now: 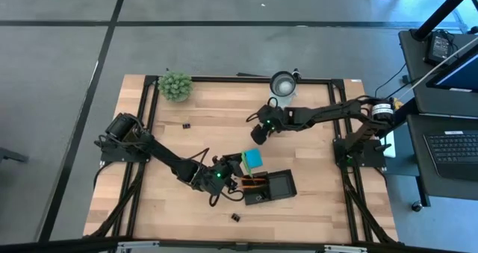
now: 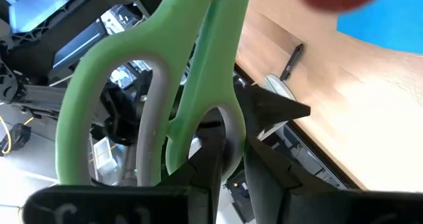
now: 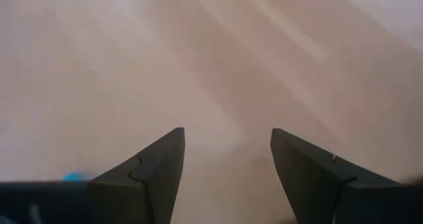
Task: Pick and place office supplies into organizer
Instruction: Put the scissors into the top left slot of the desk organizer
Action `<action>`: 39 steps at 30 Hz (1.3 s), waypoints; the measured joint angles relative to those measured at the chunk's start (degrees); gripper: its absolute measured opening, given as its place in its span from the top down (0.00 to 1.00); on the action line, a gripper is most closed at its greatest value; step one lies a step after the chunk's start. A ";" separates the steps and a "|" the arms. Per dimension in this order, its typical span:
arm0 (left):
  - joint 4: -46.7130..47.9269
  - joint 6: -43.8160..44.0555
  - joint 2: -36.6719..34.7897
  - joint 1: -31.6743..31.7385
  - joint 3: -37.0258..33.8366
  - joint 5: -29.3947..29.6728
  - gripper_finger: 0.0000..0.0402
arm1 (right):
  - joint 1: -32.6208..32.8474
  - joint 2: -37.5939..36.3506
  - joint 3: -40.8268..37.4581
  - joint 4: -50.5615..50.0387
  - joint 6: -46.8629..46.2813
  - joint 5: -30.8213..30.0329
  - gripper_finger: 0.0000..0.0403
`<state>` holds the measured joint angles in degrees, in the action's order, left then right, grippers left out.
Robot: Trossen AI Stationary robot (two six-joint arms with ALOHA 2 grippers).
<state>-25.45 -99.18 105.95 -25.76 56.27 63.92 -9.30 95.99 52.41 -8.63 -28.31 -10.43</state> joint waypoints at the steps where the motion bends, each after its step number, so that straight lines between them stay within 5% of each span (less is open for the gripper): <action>1: 0.02 0.05 -0.02 0.00 0.00 0.00 0.86 | 0.36 -0.82 0.11 0.01 0.06 1.41 0.43; 14: -0.02 0.93 -0.04 0.04 0.04 -0.08 0.85 | 13.69 -18.82 0.26 1.10 2.92 2.45 0.43; 26: 0.19 1.05 -0.11 0.75 0.04 -0.80 0.85 | 28.68 -18.80 0.21 9.14 6.71 2.35 0.43; 39: 0.20 0.90 -0.13 1.11 0.04 -0.70 0.85 | 31.62 -18.42 0.22 14.85 10.54 -1.13 0.43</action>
<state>-25.26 -98.28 105.82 -24.64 56.31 63.22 22.32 77.57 52.62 6.22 -17.77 -11.56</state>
